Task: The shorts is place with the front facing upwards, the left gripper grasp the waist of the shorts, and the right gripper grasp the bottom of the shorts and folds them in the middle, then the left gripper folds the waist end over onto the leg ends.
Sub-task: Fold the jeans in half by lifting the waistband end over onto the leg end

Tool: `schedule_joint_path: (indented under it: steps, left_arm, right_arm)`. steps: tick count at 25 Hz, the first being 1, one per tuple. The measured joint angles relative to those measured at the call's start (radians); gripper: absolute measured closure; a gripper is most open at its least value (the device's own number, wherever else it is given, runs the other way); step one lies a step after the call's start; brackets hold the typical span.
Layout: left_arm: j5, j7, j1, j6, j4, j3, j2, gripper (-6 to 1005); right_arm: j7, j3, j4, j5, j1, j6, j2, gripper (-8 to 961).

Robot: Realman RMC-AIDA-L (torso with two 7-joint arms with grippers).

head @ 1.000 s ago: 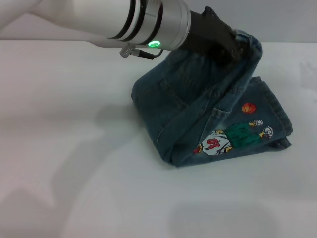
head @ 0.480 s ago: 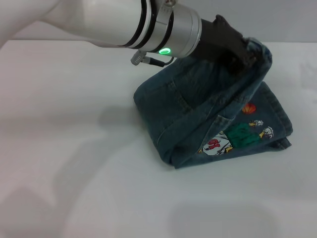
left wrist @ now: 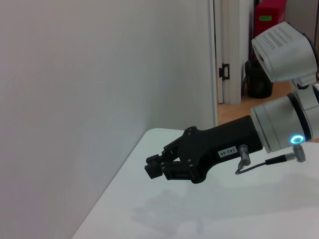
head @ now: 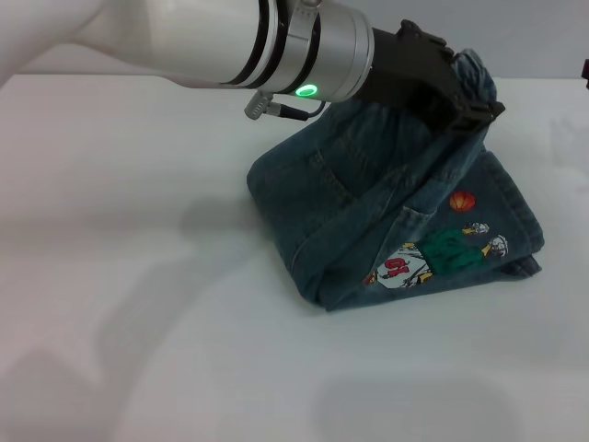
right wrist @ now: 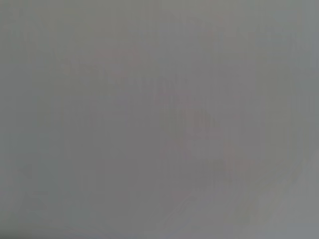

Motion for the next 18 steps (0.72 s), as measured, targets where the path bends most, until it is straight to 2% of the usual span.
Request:
schedule_joint_path:
  steps: [2, 8, 13, 18]
  left_arm:
    - [-0.001, 0.003, 0.0, -0.002, 0.0, 0.001, -0.001, 620]
    - [-0.001, 0.006, 0.0, -0.004, 0.0, 0.009, -0.001, 413]
    - [-0.002, 0.007, 0.0, -0.004, -0.011, 0.009, 0.0, 185]
    - [-0.002, 0.008, 0.0, -0.004, -0.019, 0.009, 0.0, 144]
  right_arm:
    - [0.0, -0.002, 0.001, 0.0, 0.0, -0.005, 0.0, 828]
    - [0.0, 0.0, 0.004, 0.008, 0.001, -0.025, 0.0, 828]
    - [-0.002, 0.006, -0.022, 0.011, -0.009, -0.079, 0.0, 827]
    - [0.003, -0.003, -0.1, 0.011, -0.057, -0.204, 0.002, 824]
